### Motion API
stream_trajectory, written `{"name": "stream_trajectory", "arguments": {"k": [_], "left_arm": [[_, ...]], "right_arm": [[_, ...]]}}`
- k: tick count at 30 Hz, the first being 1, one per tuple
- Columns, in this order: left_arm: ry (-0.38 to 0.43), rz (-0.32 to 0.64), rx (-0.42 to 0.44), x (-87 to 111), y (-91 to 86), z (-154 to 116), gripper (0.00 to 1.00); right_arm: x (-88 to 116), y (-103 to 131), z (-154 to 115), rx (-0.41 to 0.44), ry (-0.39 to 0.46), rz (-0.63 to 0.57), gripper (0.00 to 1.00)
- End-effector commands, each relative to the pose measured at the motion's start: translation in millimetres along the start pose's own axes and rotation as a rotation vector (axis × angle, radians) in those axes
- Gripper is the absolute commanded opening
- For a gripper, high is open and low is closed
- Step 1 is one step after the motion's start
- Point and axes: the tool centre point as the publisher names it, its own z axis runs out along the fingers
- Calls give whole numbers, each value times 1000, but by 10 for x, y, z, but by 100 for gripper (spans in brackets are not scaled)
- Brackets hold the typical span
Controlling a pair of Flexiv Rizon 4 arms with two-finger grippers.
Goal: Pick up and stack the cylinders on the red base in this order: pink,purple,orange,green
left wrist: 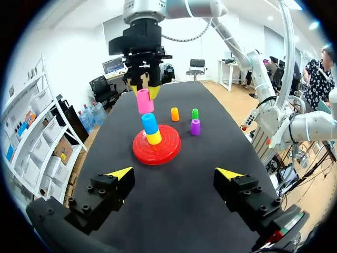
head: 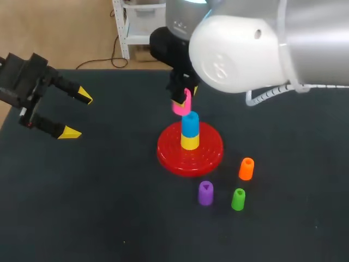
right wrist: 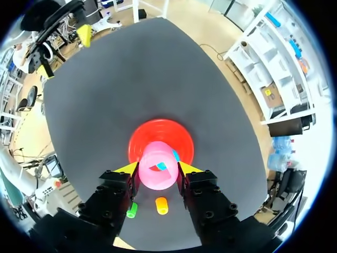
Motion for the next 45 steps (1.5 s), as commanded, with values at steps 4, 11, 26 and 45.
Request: {"name": "stream_trajectory", "arguments": {"k": [4,11,26,45], "left_arm": [[-3,4,-4,12,-9,5,100],[-3,4,-4,12,-9,5,100],[-3,4,-4,12,-9,5,100],[-3,4,-4,12,-9,5,100]], "right_arm": [[-5,-68,34,-3,9,20,0],[27,-101,97,-16,14,40,0],[80,-194,250,-36,38,67,0],[161,-145,341,-47,57,67,0]]}}
